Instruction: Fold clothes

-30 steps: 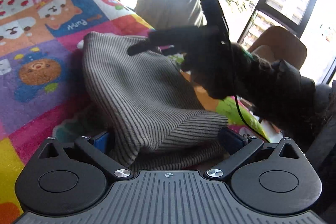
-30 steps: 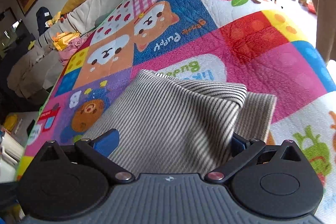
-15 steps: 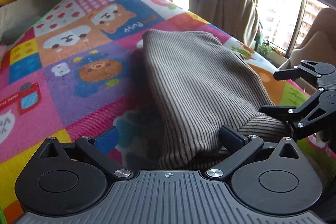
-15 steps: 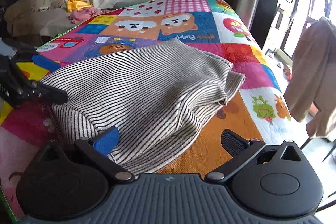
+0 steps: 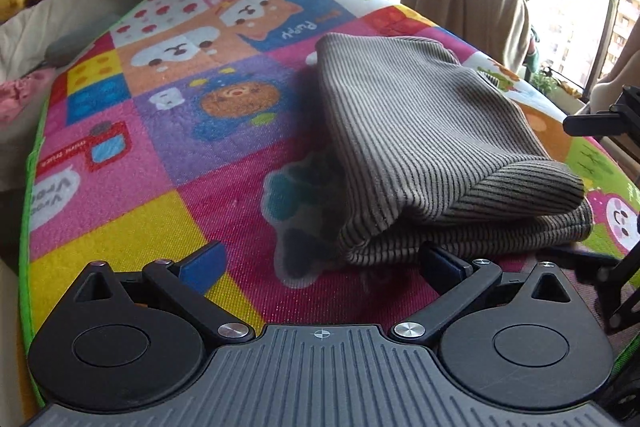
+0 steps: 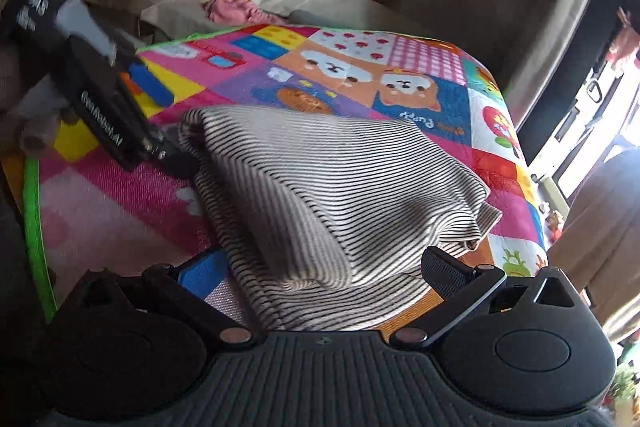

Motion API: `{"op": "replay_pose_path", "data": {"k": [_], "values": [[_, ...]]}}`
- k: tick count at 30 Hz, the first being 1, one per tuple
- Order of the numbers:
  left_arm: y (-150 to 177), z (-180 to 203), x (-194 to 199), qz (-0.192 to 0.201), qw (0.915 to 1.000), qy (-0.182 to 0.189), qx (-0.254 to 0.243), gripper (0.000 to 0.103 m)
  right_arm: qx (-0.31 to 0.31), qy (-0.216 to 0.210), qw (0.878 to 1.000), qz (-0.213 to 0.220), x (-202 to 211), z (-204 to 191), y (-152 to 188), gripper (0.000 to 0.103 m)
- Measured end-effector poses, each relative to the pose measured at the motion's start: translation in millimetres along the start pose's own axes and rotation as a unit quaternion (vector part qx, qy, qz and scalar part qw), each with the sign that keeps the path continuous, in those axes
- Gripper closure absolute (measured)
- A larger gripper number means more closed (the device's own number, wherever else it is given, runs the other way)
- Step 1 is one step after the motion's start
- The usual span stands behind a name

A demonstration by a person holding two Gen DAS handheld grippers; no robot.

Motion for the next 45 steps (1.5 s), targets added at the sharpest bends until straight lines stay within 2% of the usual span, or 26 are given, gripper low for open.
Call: {"op": "replay_pose_path", "data": {"k": [1,4,7,9,12,13,14,18,24,28,32,45], "values": [[-0.2,0.0,1.3,0.000,1.0000,-0.002,0.001,0.000,0.016,0.002,1.000,-0.001,-1.7,-8.1,-0.5,0.000],[-5.0,1.7,7.8,0.014,0.9998,0.011,0.006,0.000,-0.013,-0.032,0.999,0.015,8.7,-4.3,-6.6,0.000],[-17.1,6.2,15.8,0.044,0.9978,0.046,0.017,0.000,-0.081,-0.060,0.995,0.021,17.6,16.3,-9.7,0.000],[-27.5,7.1,14.3,0.058,0.9965,0.055,0.025,0.000,-0.152,-0.074,0.986,0.017,17.7,37.5,-6.6,0.000],[-38.6,4.1,0.1,0.059,0.9968,0.045,0.028,0.000,-0.237,-0.074,0.969,-0.008,8.1,63.4,3.6,0.000],[-39.2,2.6,-7.1,0.053,0.9973,0.041,0.029,0.000,-0.244,-0.061,0.968,-0.022,1.5,66.5,8.6,0.000],[-37.8,2.2,-12.3,0.048,0.9975,0.042,0.029,0.000,-0.249,-0.049,0.967,-0.036,-4.9,68.9,13.7,0.000],[-31.8,0.9,-31.7,0.033,0.9980,0.043,0.031,0.000,-0.202,-0.026,0.976,-0.078,-26.1,54.1,32.8,0.000],[-24.8,-1.7,-28.4,0.040,0.9974,0.049,0.033,0.000,-0.221,-0.041,0.971,-0.086,-31.8,53.9,42.3,0.000],[-23.0,-5.4,-28.2,0.042,0.9963,0.059,0.046,0.000,-0.239,-0.047,0.966,-0.081,-33.1,54.2,48.4,0.000],[-21.6,-9.6,-27.2,0.048,0.9945,0.071,0.060,0.000,-0.276,-0.069,0.956,-0.067,-36.3,58.3,58.6,0.000],[-20.3,-9.6,-26.7,0.051,0.9941,0.072,0.064,0.000,-0.279,-0.071,0.956,-0.058,-38.1,61.5,60.4,0.000]]}}
Point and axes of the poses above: each gripper's, at about its wrist camera, not at the fingertips, and x roughly against the way its jaws point, z to its right, y to its underside, the point moved 5 cm from there along -x, roughly the way its jaws point, and after that the axes turned 14 degrees about y, right-handed, at the moved point
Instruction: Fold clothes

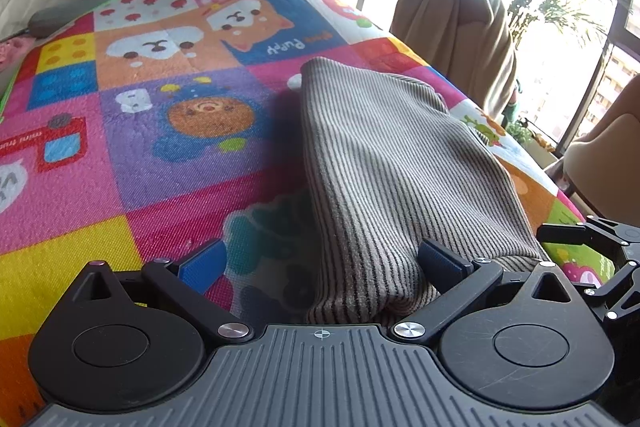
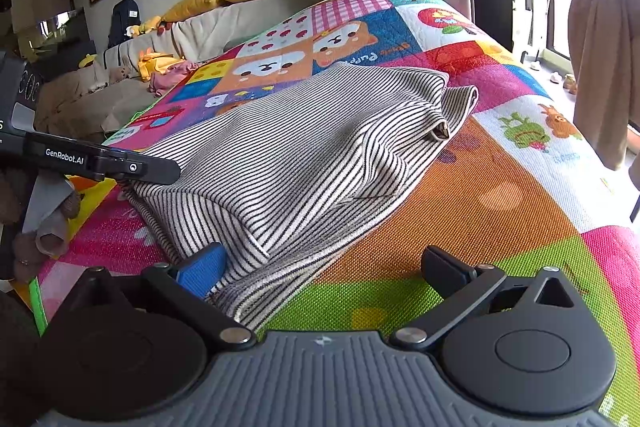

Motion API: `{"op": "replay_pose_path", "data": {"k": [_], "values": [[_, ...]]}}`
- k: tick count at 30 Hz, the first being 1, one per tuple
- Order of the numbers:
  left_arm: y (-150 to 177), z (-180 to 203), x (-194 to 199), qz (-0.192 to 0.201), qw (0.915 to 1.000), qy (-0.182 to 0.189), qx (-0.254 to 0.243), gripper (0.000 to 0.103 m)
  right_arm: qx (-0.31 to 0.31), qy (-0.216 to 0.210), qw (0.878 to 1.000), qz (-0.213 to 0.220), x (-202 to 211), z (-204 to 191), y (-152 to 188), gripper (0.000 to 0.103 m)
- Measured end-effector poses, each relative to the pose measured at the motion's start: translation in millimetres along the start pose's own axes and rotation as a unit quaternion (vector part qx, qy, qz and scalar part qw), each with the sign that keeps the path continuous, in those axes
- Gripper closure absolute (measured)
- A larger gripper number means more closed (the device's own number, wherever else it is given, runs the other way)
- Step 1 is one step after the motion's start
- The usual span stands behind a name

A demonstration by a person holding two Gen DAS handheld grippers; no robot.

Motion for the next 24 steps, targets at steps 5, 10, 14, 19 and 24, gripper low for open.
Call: {"op": "replay_pose_path", "data": {"k": [5,10,14,19,24], "values": [[0.6,-3.1,1.9,0.007,0.9999,0.011,0.011,0.000,0.002,-0.002,1.000,-0.012,-1.2,0.0,-2.8,0.000],[-0.4,-0.3,-1.6,0.001,1.0000,0.004,0.005,0.000,0.010,-0.019,1.000,-0.021,-2.7,2.9,-4.6,0.000],[-2.0,0.2,-2.9,-0.003,1.0000,-0.001,0.003,0.000,0.023,-0.024,0.999,-0.032,-3.5,1.5,-6.9,0.000],[-2.2,1.3,-4.4,-0.002,1.0000,-0.005,0.004,0.000,0.047,-0.037,0.995,-0.075,-12.4,1.8,-19.1,0.000],[0.5,-0.7,-0.9,0.006,0.9999,0.004,0.013,0.000,0.040,-0.024,0.996,-0.071,-8.0,-0.6,-14.2,0.000]]}}
Point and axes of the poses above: each gripper's, at about its wrist camera, not at the fingertips, and x roughly against the way its jaws point, z to its right, y to its underside, the point moved 5 cm from there along -x, roughly the way its jaws point, and after that the axes turned 14 degrees about y, right-handed, at the moved point
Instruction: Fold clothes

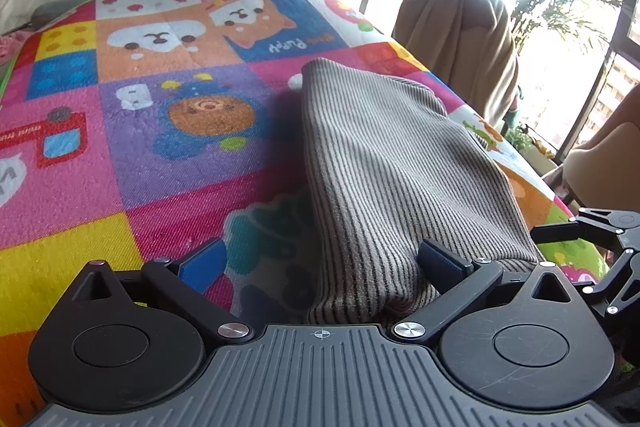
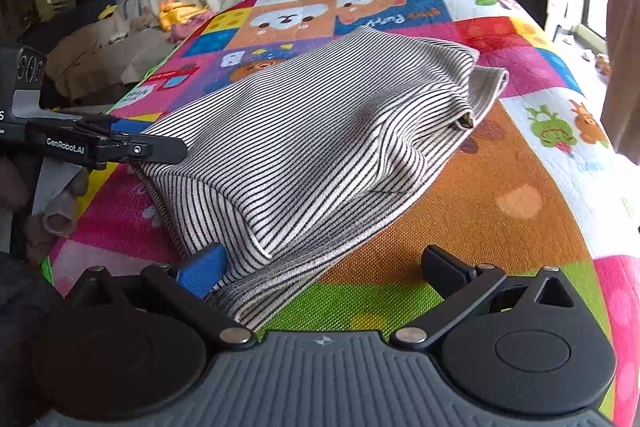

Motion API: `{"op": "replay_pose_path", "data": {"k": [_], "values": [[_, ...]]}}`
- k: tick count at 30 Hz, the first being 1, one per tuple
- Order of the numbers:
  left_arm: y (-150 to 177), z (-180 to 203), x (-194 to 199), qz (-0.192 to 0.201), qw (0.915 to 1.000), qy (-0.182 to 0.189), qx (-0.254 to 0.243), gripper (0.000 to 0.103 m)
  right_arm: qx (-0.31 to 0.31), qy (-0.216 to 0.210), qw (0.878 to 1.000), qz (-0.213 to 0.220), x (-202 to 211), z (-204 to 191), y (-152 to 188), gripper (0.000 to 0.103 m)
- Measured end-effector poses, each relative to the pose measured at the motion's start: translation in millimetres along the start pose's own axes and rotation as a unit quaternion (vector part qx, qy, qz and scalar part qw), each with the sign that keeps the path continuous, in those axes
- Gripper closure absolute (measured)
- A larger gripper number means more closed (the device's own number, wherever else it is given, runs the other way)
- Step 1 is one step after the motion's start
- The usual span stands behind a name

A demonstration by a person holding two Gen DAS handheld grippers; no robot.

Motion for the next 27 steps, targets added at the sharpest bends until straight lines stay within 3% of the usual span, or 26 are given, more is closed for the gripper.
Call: {"op": "replay_pose_path", "data": {"k": [5,12,15,20,23,27], "values": [[0.0,2.2,-1.6,-0.004,1.0000,-0.004,-0.006,0.000,-0.038,0.054,0.998,-0.013,6.9,-7.2,3.5,0.000],[-1.1,1.5,0.8,-0.002,1.0000,0.000,-0.001,0.000,-0.041,0.043,0.998,-0.021,7.9,-2.9,5.9,0.000],[-0.1,1.6,4.6,-0.001,1.0000,-0.008,0.002,0.000,0.005,0.014,0.998,-0.056,17.8,2.1,1.5,0.000],[-2.0,1.4,16.4,-0.015,0.9998,-0.006,0.005,0.000,0.100,0.029,0.993,0.047,57.3,-20.1,-16.0,0.000],[-12.7,-0.5,28.3,-0.024,0.9997,0.006,0.005,0.000,0.172,0.040,0.981,0.080,45.3,-60.9,-18.0,0.000],[-19.2,15.5,49.1,-0.036,0.9973,0.017,-0.062,0.000,0.294,0.079,0.949,0.079,13.7,-93.8,-6.1,0.000]]}}
Point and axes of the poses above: each gripper's, at about its wrist camera, not at the fingertips, and x roughly against the way its jaws point, z to its right, y to its underside, the point moved 5 cm from there along -x, roughly the way its jaws point, and after that the axes turned 14 degrees about y, right-handed, at the moved point
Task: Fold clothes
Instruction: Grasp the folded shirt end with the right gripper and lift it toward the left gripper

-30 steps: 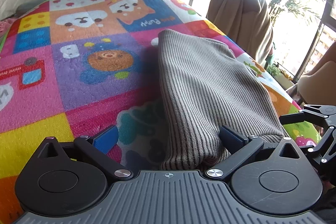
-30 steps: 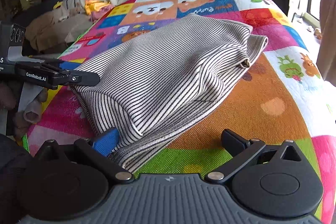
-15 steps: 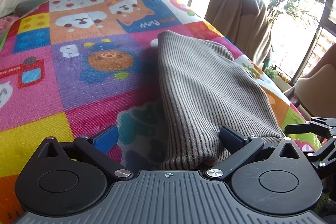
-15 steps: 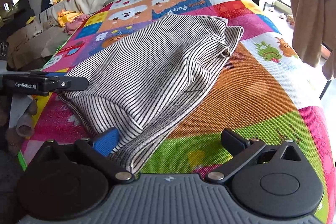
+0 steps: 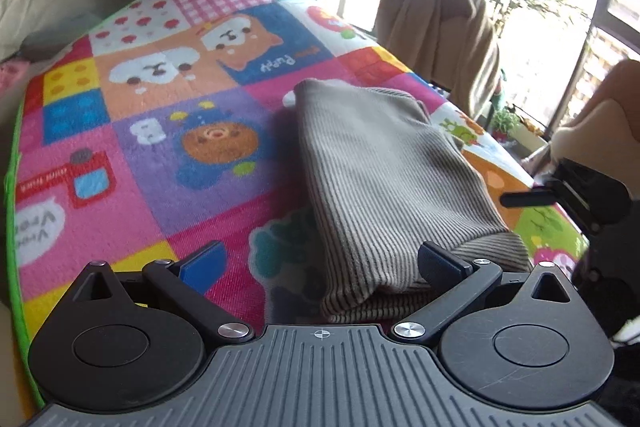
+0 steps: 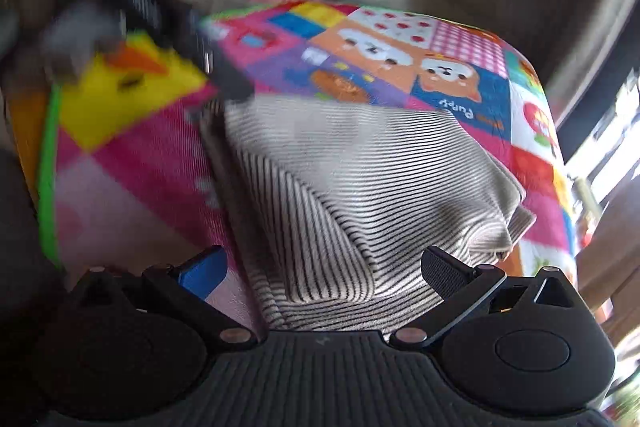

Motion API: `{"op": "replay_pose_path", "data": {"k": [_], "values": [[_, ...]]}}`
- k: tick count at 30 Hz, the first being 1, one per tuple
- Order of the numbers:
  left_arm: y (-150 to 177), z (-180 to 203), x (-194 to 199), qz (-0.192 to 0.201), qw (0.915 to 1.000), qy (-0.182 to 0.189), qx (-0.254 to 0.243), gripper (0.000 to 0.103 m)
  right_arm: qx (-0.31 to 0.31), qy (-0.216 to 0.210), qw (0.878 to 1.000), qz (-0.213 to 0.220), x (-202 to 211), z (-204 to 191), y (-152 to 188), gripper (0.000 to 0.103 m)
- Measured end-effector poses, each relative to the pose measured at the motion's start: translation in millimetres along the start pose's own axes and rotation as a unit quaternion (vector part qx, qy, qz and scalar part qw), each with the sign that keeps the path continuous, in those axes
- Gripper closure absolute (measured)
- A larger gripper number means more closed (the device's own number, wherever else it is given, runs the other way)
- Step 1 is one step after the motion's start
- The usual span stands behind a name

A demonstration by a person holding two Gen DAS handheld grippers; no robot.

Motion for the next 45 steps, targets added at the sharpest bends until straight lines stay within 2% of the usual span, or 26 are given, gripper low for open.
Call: {"op": "replay_pose_path", "data": {"k": [2,4,6,8,10,13,17,19,22,26,28,35,42,45], "values": [[2.7,11.5,3.4,-0.018,0.9991,0.019,-0.033,0.000,0.019,0.018,1.000,0.014,-1.7,2.6,-5.3,0.000],[9.0,22.1,-3.3,-0.044,0.9964,0.035,-0.064,0.000,0.014,0.054,0.998,0.028,-3.0,17.7,-12.9,0.000],[15.1,28.9,-15.6,-0.070,0.9918,0.041,-0.099,0.000,-0.028,0.055,0.998,0.030,-1.9,37.8,-19.2,0.000],[18.5,30.6,-29.5,-0.088,0.9863,0.035,-0.135,0.000,-0.071,0.052,0.996,0.029,-1.1,56.8,-24.0,0.000],[14.9,25.4,-43.8,-0.089,0.9833,0.016,-0.158,0.000,-0.078,0.050,0.995,0.023,-2.4,62.1,-21.6,0.000],[-5.1,13.7,-56.1,-0.067,0.9850,-0.017,-0.158,0.000,-0.093,0.010,0.996,0.015,1.1,58.7,-14.8,0.000],[-35.2,13.7,-55.4,-0.038,0.9872,0.003,-0.155,0.000,-0.078,-0.046,0.996,0.018,13.2,39.5,-5.7,0.000],[-46.0,14.5,-57.2,-0.032,0.9877,0.005,-0.153,0.000,-0.061,-0.030,0.998,0.005,6.4,27.7,0.4,0.000],[-52.5,16.2,-61.0,-0.032,0.9881,0.010,-0.150,0.000,-0.056,0.025,0.998,-0.014,-15.3,23.7,4.3,0.000],[-54.6,18.4,-62.2,-0.032,0.9874,0.010,-0.154,0.000,-0.098,0.078,0.992,-0.009,-27.5,47.1,-5.7,0.000],[-54.6,17.6,-59.1,-0.029,0.9879,0.013,-0.152,0.000,-0.109,0.091,0.990,-0.006,-28.0,59.6,-10.1,0.000],[-54.5,16.2,-53.9,-0.020,0.9881,0.023,-0.150,0.000,-0.075,0.097,0.992,0.011,-16.0,68.5,-19.0,0.000],[-53.4,13.9,-48.0,-0.016,0.9880,0.035,-0.150,0.000,-0.126,0.084,0.988,0.001,-20.9,91.5,-25.1,0.000],[-48.3,16.3,-42.9,-0.022,0.9834,0.044,-0.175,0.000,-0.148,0.073,0.986,-0.004,-25.7,99.3,-25.1,0.000]]}}
Point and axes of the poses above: each gripper's, at about its wrist camera, not at the fingertips, and x roughly against the way its jaws point, z to its right, y to its underside, the point moved 5 cm from there along -x, roughly the way its jaws point, and after that the axes turned 14 degrees about y, right-handed, at the moved point
